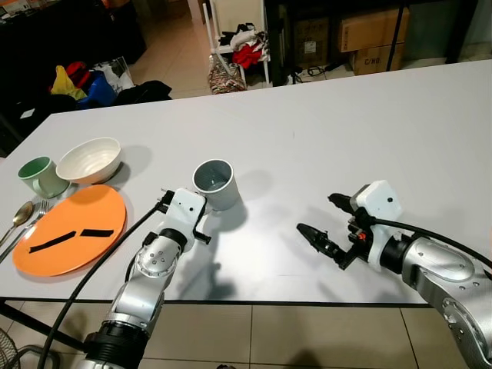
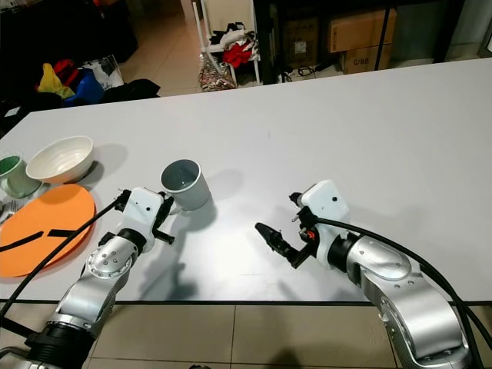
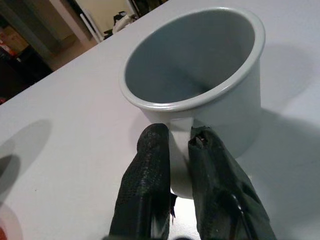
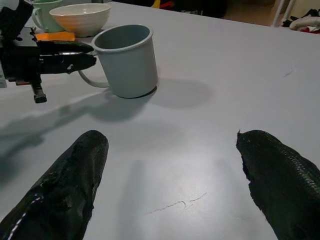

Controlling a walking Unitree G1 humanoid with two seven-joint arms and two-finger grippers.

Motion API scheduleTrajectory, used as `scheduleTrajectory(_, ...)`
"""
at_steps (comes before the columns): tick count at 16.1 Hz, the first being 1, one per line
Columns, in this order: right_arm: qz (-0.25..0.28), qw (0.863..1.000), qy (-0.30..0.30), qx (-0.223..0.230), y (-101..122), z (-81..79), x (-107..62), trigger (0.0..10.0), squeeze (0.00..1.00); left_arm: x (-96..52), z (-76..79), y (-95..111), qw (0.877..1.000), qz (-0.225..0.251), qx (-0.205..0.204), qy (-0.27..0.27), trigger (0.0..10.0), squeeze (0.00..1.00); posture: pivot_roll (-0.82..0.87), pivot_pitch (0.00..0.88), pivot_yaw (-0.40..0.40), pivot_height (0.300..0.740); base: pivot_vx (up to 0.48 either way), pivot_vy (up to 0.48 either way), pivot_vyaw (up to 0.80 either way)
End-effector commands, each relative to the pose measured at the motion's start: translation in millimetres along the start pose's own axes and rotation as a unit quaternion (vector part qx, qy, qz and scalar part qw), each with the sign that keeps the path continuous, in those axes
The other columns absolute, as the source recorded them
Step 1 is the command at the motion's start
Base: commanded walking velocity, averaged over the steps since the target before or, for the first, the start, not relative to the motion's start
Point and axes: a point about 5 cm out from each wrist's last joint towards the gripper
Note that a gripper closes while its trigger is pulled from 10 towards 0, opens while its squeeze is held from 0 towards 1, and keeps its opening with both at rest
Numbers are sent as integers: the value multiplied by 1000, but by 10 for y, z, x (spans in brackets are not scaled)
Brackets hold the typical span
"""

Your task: Setting the table

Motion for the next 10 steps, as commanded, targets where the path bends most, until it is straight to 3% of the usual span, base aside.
scheduleTrajectory(1,6,1000,7,3,20,-23,40,10000,0,-12,-27,-124,1000,-29,4,-3,10000,1000,-216,0,189,740,0,0,0)
scheduleTrajectory(5,12,1000,0,6,30,5,44,10000,0,16,-116,-88,999,-22,-7,23,10000,1000,-208,0,184,740,0,0,0)
scheduleTrajectory(9,34,999,-13,31,52,14,13,10000,0,-116,-281,120,996,40,-34,68,10000,1000,-189,0,179,740,0,0,0)
scheduleTrajectory(10,40,998,-15,39,51,5,-19,10000,0,-233,-335,178,993,57,-52,92,10000,851,-180,0,176,740,0,0,0)
Point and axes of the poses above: a point about 5 cm out from each wrist's last joint towards the gripper, its own x axis pointing out of the wrist towards the gripper, its own y axis along the axis of the wrist's last joint, z = x × y, and after that the axes turned 15 degrees about x, right-handed
